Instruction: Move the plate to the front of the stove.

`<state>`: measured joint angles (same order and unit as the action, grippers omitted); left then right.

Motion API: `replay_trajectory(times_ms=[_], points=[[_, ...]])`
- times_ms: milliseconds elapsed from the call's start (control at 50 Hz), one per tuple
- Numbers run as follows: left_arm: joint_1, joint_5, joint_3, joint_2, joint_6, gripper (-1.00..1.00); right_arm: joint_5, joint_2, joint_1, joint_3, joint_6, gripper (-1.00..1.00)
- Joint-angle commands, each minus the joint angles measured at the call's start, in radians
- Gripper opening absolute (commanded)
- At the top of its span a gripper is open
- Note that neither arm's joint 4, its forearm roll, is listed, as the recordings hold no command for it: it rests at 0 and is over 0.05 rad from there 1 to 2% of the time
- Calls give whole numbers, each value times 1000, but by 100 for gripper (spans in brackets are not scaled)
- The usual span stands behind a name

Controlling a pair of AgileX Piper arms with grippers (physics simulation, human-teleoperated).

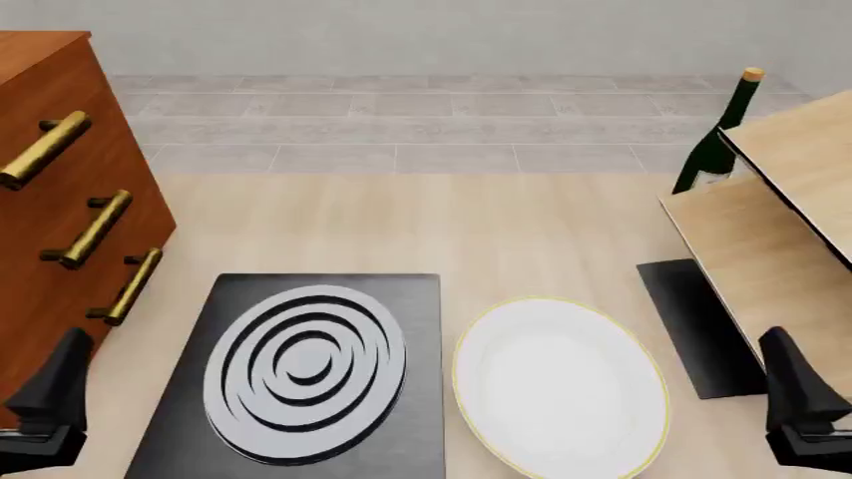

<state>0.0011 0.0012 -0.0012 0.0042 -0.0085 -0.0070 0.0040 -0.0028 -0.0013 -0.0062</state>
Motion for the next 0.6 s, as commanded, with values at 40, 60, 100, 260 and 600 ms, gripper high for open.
replay_trajectory(times_ms=[40,60,100,260,600], points=[[-9,-33,1,35,13,100,-21,32,3,0,4,100],[-13,-36,1,38,16,100,-26,38,4,0,2,100],[-18,-38,1,41,21,100,-30,40,6,0,4,100],[-39,-64,0,57,38,100,-46,65,12,1,-1,100],[-272,30,-124,49,240,100,1,18,-6,1,-2,100]])
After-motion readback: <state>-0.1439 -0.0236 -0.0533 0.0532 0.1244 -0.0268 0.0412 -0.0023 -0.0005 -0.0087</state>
